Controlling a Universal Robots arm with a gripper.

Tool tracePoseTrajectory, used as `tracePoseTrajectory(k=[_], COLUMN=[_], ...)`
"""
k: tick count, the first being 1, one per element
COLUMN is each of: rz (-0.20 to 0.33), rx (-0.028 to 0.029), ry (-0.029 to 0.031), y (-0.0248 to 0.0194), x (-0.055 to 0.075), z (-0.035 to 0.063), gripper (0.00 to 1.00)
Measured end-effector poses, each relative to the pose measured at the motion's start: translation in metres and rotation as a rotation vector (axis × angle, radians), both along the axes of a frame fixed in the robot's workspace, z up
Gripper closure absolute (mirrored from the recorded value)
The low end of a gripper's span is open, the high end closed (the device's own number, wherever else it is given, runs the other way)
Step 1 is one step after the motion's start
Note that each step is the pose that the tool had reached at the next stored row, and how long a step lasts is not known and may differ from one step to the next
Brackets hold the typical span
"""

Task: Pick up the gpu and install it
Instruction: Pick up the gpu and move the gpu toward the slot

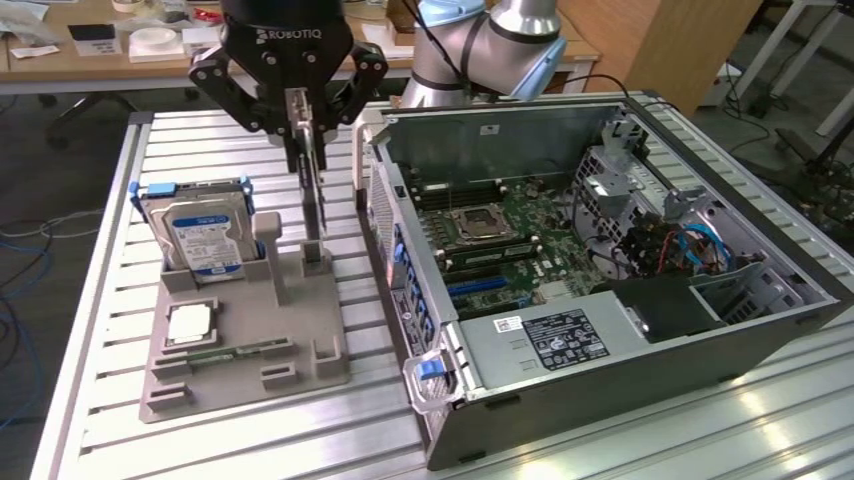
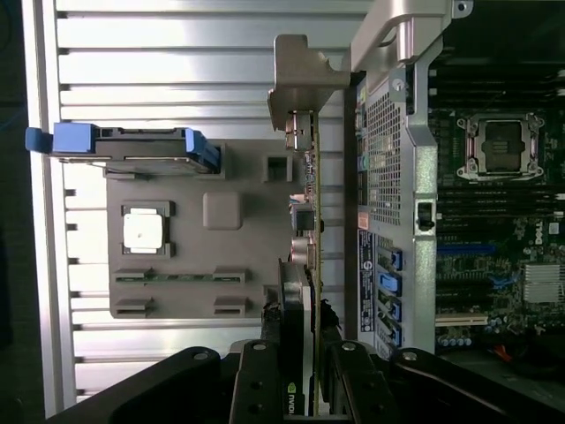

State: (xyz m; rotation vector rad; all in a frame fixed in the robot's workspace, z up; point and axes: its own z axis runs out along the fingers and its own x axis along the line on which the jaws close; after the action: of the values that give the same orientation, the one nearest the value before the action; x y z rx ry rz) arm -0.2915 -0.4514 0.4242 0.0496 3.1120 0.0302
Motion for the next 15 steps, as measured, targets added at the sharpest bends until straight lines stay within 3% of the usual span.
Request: tracePoseTrajectory(k=[15], rz=[0.000], rx=[0.0004], ry=[-0.0001], y=[0.0001], x=[0.016], z=[-0.0001], gripper=[0.73])
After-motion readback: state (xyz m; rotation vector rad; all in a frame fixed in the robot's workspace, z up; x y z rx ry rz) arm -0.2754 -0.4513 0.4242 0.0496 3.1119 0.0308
